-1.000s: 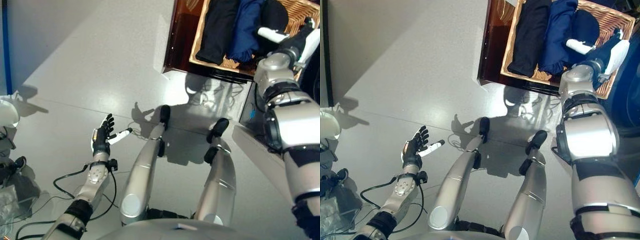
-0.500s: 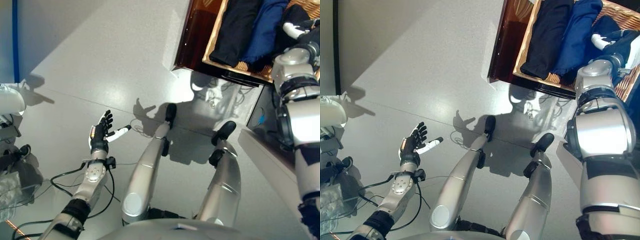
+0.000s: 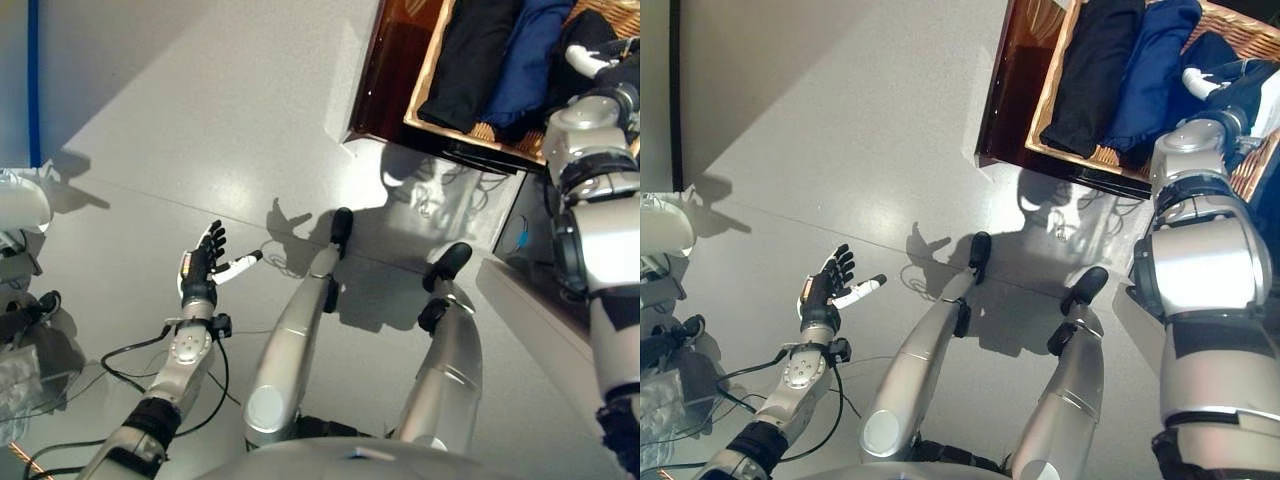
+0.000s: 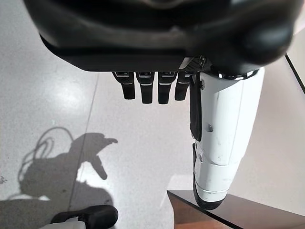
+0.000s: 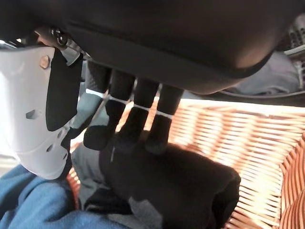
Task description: Pick up the clothes and place them into the washing machine
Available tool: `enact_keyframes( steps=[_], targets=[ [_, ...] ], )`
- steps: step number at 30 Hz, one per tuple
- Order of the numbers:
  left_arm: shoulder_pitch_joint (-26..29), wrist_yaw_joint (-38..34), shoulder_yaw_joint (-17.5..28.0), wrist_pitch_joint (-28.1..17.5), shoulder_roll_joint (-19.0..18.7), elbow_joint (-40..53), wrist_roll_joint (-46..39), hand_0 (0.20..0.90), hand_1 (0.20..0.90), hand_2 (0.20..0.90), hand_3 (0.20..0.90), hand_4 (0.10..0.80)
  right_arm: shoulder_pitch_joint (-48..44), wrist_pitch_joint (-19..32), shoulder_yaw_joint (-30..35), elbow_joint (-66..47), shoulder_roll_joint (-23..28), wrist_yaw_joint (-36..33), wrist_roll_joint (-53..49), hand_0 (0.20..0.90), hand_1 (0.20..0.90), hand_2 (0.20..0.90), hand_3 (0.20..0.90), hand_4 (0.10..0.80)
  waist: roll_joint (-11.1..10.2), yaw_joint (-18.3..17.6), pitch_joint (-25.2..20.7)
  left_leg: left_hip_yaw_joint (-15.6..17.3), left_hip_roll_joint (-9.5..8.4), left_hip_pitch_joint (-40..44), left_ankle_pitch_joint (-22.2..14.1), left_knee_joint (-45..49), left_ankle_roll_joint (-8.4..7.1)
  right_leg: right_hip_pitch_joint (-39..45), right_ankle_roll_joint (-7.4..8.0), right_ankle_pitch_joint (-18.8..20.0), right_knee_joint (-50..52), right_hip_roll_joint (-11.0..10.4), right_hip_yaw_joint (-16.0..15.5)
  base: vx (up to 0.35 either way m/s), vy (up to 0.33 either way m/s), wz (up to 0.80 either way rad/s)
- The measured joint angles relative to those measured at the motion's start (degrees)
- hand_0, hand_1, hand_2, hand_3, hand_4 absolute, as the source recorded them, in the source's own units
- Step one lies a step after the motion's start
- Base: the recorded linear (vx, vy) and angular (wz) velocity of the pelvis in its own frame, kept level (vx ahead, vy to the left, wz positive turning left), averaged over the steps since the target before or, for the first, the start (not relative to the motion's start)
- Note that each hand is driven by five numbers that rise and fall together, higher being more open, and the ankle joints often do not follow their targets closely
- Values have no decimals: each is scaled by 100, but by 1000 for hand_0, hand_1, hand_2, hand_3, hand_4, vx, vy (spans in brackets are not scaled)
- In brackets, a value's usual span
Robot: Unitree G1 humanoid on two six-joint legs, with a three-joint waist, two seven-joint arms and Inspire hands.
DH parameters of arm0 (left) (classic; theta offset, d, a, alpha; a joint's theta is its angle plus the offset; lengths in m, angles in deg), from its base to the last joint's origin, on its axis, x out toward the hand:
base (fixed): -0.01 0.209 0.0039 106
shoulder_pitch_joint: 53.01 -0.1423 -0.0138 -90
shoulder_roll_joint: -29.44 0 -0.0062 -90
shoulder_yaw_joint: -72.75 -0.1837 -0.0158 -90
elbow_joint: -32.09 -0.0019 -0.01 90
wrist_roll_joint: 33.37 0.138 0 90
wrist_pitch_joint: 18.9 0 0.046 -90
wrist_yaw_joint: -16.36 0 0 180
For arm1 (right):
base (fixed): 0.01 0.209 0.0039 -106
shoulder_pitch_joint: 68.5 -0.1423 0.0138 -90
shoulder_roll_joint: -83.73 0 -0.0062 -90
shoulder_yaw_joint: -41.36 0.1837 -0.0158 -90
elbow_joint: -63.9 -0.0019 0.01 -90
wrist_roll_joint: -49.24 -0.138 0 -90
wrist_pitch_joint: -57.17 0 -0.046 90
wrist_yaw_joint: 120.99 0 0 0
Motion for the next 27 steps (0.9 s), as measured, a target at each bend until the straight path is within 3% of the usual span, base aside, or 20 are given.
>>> enact_keyframes(
  steps=[10,14,22,23,27],
  targets=[
    [-18,51,21,14,-17,-179,13,900,900,900,900,800,649,45,597,-301,-127,-28,-189,200,200,200,200,300,25,-171,-7,114,26,674,-11,-128,14,642,35,25,-236,44,46,13,-8,-7],
    [-48,177,26,38,-3,-390,22,900,900,900,900,800,1047,186,757,-592,-252,-32,-356,200,200,200,200,300,29,-279,-15,189,49,1015,-11,-248,36,1029,70,231,-567,130,73,0,2,-18],
    [-385,371,211,144,208,-1014,158,900,900,900,900,800,2557,429,1347,-1222,-933,-2,-696,200,200,200,200,300,0,-663,-415,306,82,1923,-9,-730,35,2072,235,533,-1490,263,61,57,-24,-13],
    [-396,429,209,171,241,-1164,230,900,900,900,900,800,2750,479,1480,-1243,-1001,10,-790,900,900,900,900,800,-4,-666,-447,315,92,2105,-11,-830,33,2253,238,540,-1599,283,47,62,-25,-9],
    [-461,471,251,220,346,-1440,334,900,900,900,900,800,3298,563,1482,-1498,-1176,260,-907,900,900,900,900,800,-10,-695,-560,366,129,2425,-12,-973,32,2558,239,577,-1785,350,56,49,-18,-9]
  ],
)
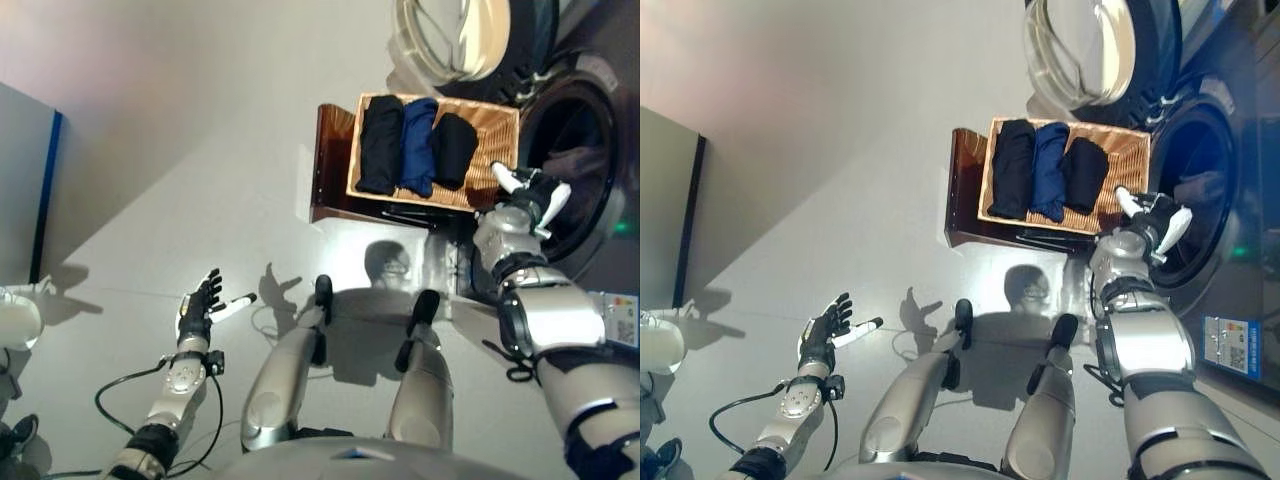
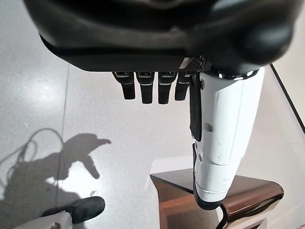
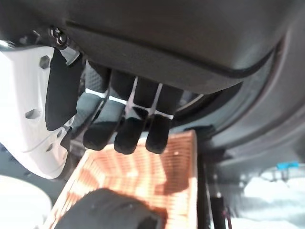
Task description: Pick up the clothes and place them into the washing machine
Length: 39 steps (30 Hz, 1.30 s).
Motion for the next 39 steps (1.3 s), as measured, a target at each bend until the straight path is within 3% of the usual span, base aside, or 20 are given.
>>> enact_keyframes(
  steps=[6,9,12,17,29,30,31,32,33,34,35,36,37,38,39],
  targets=[
    [-48,70,199,167,377,-768,263,900,900,900,900,800,1489,367,127,-817,-775,411,-129,900,900,900,900,800,-88,-160,-300,121,80,660,-33,-270,-32,590,11,6,-259,109,42,56,-54,-12],
    [-215,63,405,200,578,-1075,514,900,900,900,900,800,2436,452,63,-1083,-1214,626,-101,900,900,900,900,800,-311,-272,-601,207,139,910,-89,-379,-101,777,-33,-31,-376,186,116,56,-70,-21],
    [-217,64,410,276,620,-1264,806,900,900,900,900,800,3161,452,89,-1076,-1326,758,-90,900,900,900,900,800,-489,-462,-712,263,194,1160,-91,-467,-113,987,-33,-7,-496,249,148,66,-67,-19],
    [-340,62,426,346,741,-1550,1273,900,900,900,900,800,4156,435,-44,-1001,-1723,1157,149,900,900,900,900,800,-625,-643,-1139,543,237,1645,-104,-743,-145,1312,-34,89,-780,316,302,70,-51,-32],
    [-439,70,641,549,806,-2554,1799,900,900,900,900,800,5411,332,173,-126,-1760,1609,135,900,900,900,900,800,-823,-926,-2013,650,439,2181,-211,-856,-178,1850,-85,68,-914,506,433,58,-71,-7],
    [-439,67,736,550,831,-2620,1796,900,900,900,900,800,5396,318,156,-43,-1773,1622,130,900,900,900,900,800,-769,-917,-1924,678,710,1976,-394,-329,-386,1668,-327,-362,-120,818,416,-59,-125,-3],
    [-467,69,778,545,832,-2636,1797,900,900,900,900,800,5405,318,156,-43,-1788,1632,131,900,900,900,900,800,-772,-906,-1903,695,784,1915,-432,-182,-416,1598,-415,-537,147,902,391,-67,-52,-3],
    [-383,42,827,555,757,-2713,1776,900,900,900,900,800,5390,316,93,11,-1834,1654,131,900,900,900,900,800,-911,-878,-1761,544,828,1759,-567,503,-786,1560,-576,-965,533,952,506,14,61,-6],
    [-333,83,804,572,718,-2784,1735,900,900,900,900,800,5390,326,105,77,-1813,1692,133,900,900,900,900,800,-997,-850,-1708,107,757,1589,-480,939,-936,1519,-621,-1010,583,891,586,92,126,-21],
    [-318,63,801,566,729,-2812,1699,900,900,900,900,800,5373,331,110,93,-1788,1700,132,900,900,900,900,800,-1076,-749,-1694,-173,696,1424,-485,1147,-1029,1495,-626,-1014,524,835,650,288,243,-42],
    [-284,21,772,555,780,-2873,1672,900,900,900,900,800,5307,352,107,84,-1665,1701,132,900,900,900,900,800,-1034,-727,-1694,-200,625,1322,-517,1149,-1003,1471,-600,-1025,225,803,711,265,197,-50],
    [-263,-5,776,558,823,-2978,1668,900,900,900,900,800,5226,349,92,91,-1594,1704,131,900,900,900,900,800,-978,-715,-1717,-185,588,1353,-584,798,-880,1578,-510,-1041,-233,861,775,191,133,-59],
    [-293,-63,812,558,945,-3134,1678,900,900,900,900,800,5151,348,62,118,-1477,1697,126,900,900,900,900,800,-743,-631,-1833,-231,791,1378,-746,112,-617,1716,-249,-1089,-623,1140,923,232,163,-66],
    [-247,-94,836,533,948,-3022,1683,900,900,900,900,800,5134,351,117,-70,-1440,1674,126,900,900,900,900,800,-443,-583,-1763,-304,1216,1490,-1069,-608,-515,1776,-365,-1275,221,1437,858,306,261,-40],
    [-103,-67,791,630,954,-3066,1676,900,900,900,900,800,5079,316,117,-87,-1462,1699,126,900,900,900,900,800,-487,-621,-1532,-366,1264,1484,-686,-530,-723,2024,-550,-1126,-19,1435,855,379,379,-19]
  ],
)
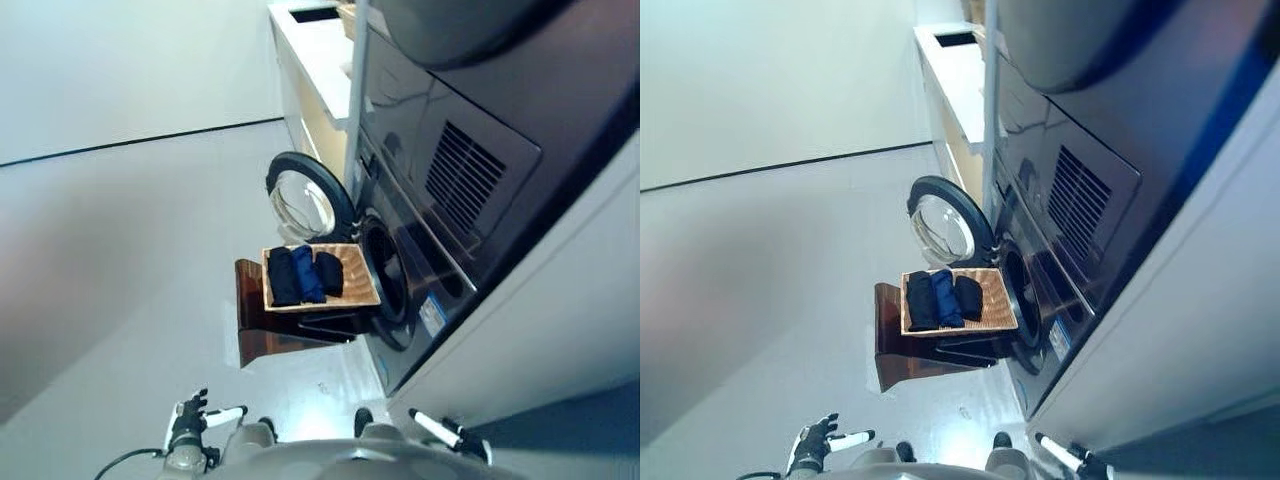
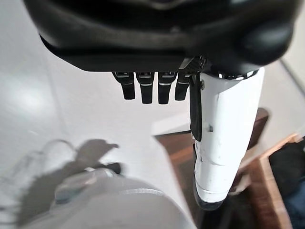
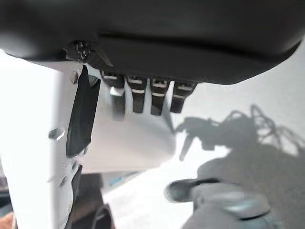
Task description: Pick up the clothes and place them into the washing machine
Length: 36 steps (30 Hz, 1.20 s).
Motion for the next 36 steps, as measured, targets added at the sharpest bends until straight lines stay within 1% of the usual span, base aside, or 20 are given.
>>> enact_keyframes(
  steps=[3,5,6,7,8,9,12,14,15,16,17,21,23,24,25,26,27,29,31,36],
  targets=[
    [-30,74,11,53,18,-56,10,900,900,900,900,800,103,32,-4,-127,-15,-90,2,900,900,900,900,800,-201,103,8,-15,-231,36,-1,366,-45,-113,17,23,-91,-386,39,244,333,-40],
    [-56,57,0,63,66,-144,83,900,900,900,900,800,84,32,-21,-147,110,-90,-2,900,900,900,900,800,-103,134,-148,4,-314,-160,-70,726,89,-149,286,-66,-327,-495,93,208,314,-51],
    [-24,32,-33,42,41,-114,149,900,900,900,900,800,32,9,0,-84,69,-81,-8,900,900,900,900,800,-49,240,-186,127,-321,-257,-77,791,212,-347,350,-111,265,-528,203,150,282,-38],
    [-75,19,-50,30,-48,-64,224,900,900,900,900,800,31,-22,21,-58,-105,-79,-69,900,900,900,900,800,-235,239,-175,159,-495,-163,-78,642,215,-457,351,-342,1024,-753,247,145,360,-27],
    [-78,14,-53,39,-279,-23,257,900,900,900,900,800,84,-22,40,-51,-332,-84,-132,900,900,900,900,800,-625,210,-284,216,-807,-60,-87,445,225,-468,265,-521,1254,-1067,300,95,264,-24],
    [3,14,-33,76,-377,-46,263,900,900,900,900,800,14,0,70,-2,-467,-72,-131,900,900,900,900,800,-926,258,-290,336,-1152,-149,-142,902,527,-495,758,-500,1059,-1431,290,153,339,-47],
    [-53,15,-40,101,-257,-21,251,900,900,900,900,800,-101,-5,43,11,-474,-4,-220,900,900,900,900,800,-665,380,-212,337,-1143,-29,-107,837,783,-282,655,-376,879,-1620,-43,123,214,-58],
    [-23,12,-64,65,-355,2,254,900,900,900,900,800,-96,0,58,-14,-546,10,-242,900,900,900,900,800,-790,352,-244,431,-1247,-2,-108,691,777,-314,297,-335,1071,-1635,-276,233,253,-17],
    [27,10,-63,56,-395,-12,248,900,900,900,900,800,-104,4,90,-18,-583,28,-241,900,900,900,900,800,-925,316,-245,472,-1361,-32,-71,835,783,-315,623,-508,903,-1695,-231,156,89,-9],
    [76,30,-62,80,-300,-19,251,900,900,900,900,800,-105,13,126,-36,-476,47,-244,900,900,900,900,800,-833,207,-189,475,-1354,-455,-446,2340,978,-284,737,-523,907,-1686,-253,155,33,-15],
    [-11,68,-54,88,-200,-6,252,900,900,900,900,800,-72,3,98,-35,-318,44,-256,900,900,900,900,800,-591,227,-272,408,-1284,-395,-1138,2585,1110,-255,811,-545,890,-1493,-199,78,1,-16],
    [-24,109,-40,57,-272,-21,297,900,900,900,900,800,41,1,95,-16,-333,61,-353,900,900,900,900,800,-636,189,-286,377,-1268,-322,-918,1951,1105,-575,766,-498,846,-1297,-137,300,-58,-26],
    [10,157,-25,69,-278,-21,372,900,900,900,900,800,7,-4,177,49,-346,37,-352,900,900,900,900,800,-622,19,-248,102,-1275,-272,-592,1048,844,-472,776,-413,14,-893,-200,294,-69,28],
    [109,222,-37,69,-354,-39,426,900,900,900,900,800,23,1,252,112,-386,25,-355,900,900,900,900,800,-838,-183,-172,193,-1500,-153,-505,1164,923,-276,777,-167,-451,-1018,-214,271,-75,62],
    [186,251,-21,90,-359,-91,459,900,900,900,900,800,41,-5,258,204,-312,11,-352,900,900,900,900,800,-863,-269,-54,401,-1556,-148,-657,2084,983,-212,821,158,-494,-1163,-251,287,-92,48],
    [70,251,-22,95,-155,-56,466,900,900,900,900,800,173,-2,210,188,2,30,-344,900,900,900,900,800,-424,-300,-87,-2,-1466,304,-1179,1792,1193,-182,911,240,-351,-883,-183,287,-122,21],
    [97,231,-47,70,-153,-35,466,900,900,900,900,800,240,-39,160,247,37,38,-344,900,900,900,900,800,-412,-303,-47,-300,-1585,511,-1013,1366,1186,-275,902,194,-178,-844,159,324,-215,32],
    [184,205,-62,1,-172,22,465,900,900,900,900,800,274,-148,163,398,-55,41,-345,900,900,900,900,800,-466,-333,-65,-473,-1589,548,-763,915,1125,-253,801,210,-274,-675,361,210,-182,69],
    [260,206,-89,2,-167,20,463,900,900,900,900,800,279,-234,197,445,-183,38,-344,900,900,900,900,800,-644,-432,-40,-542,-1551,686,-550,386,988,-55,423,543,-569,-662,291,141,-147,106],
    [269,217,-503,40,-175,46,455,900,900,900,900,800,101,-203,213,195,-104,27,-354,900,900,900,900,800,-608,-440,-219,-539,-1162,720,-226,-148,742,-75,169,506,-518,-392,119,93,-100,63]
  ],
)
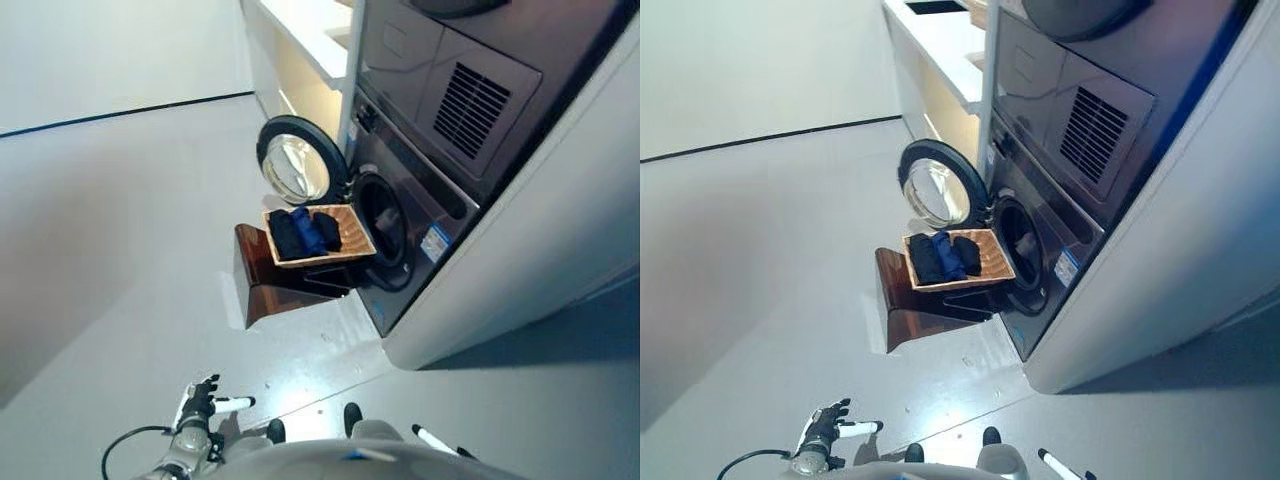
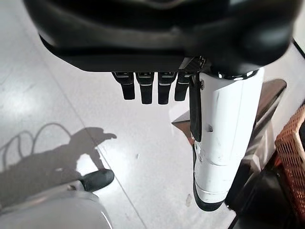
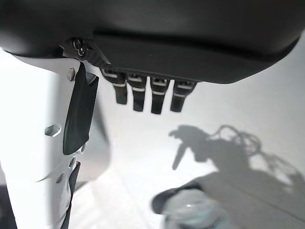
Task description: Pick up the clothes and place them into the washing machine
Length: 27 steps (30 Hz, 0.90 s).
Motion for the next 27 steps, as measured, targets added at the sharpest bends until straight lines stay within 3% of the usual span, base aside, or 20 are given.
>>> enact_keyframes(
  steps=[1,5,11,22,25,26,27],
  targets=[
    [0,6,-32,1,25,15,1,900,900,900,900,800,-63,77,-8,-137,24,2,-6,900,900,900,900,800,28,-1,-18,36,54,55,21,-64,-33,45,-72,57,-45,12,-102,11,-10,27],
    [-135,48,-577,-8,146,557,46,900,900,900,900,800,-215,343,-9,-777,158,18,-364,900,900,900,900,800,285,-2,-131,248,226,62,311,-65,-162,122,-109,57,-79,104,-230,-21,4,8],
    [-170,45,-588,-58,271,493,171,900,900,900,900,800,-295,396,-44,-833,119,83,-459,900,900,900,900,800,473,-11,-237,373,249,266,482,-193,-167,198,-44,-20,29,139,-82,-30,32,-10],
    [-240,40,-258,-58,231,248,121,900,900,900,900,800,-94,321,-238,-688,154,74,-212,900,900,900,900,800,485,-7,-218,439,276,351,467,-221,-175,167,-93,-122,258,162,-35,-6,0,-3],
    [-253,40,-204,-60,227,248,109,900,900,900,900,800,-95,325,-244,-729,151,142,-83,900,900,900,900,800,448,8,-227,441,285,274,331,-225,-301,42,-139,-187,354,154,-36,-5,-5,6],
    [-223,53,-165,-60,221,252,105,900,900,900,900,800,-98,326,-245,-735,141,139,-74,900,900,900,900,800,361,2,-224,488,192,258,294,-116,-380,-28,-146,-179,312,35,-82,9,-5,4],
    [-185,49,-115,-69,218,252,88,900,900,900,900,800,-96,328,-260,-728,154,139,-29,900,900,900,900,800,271,48,-186,523,113,270,263,119,-358,-37,-130,-154,314,-86,-97,13,-9,-5]
  ],
)
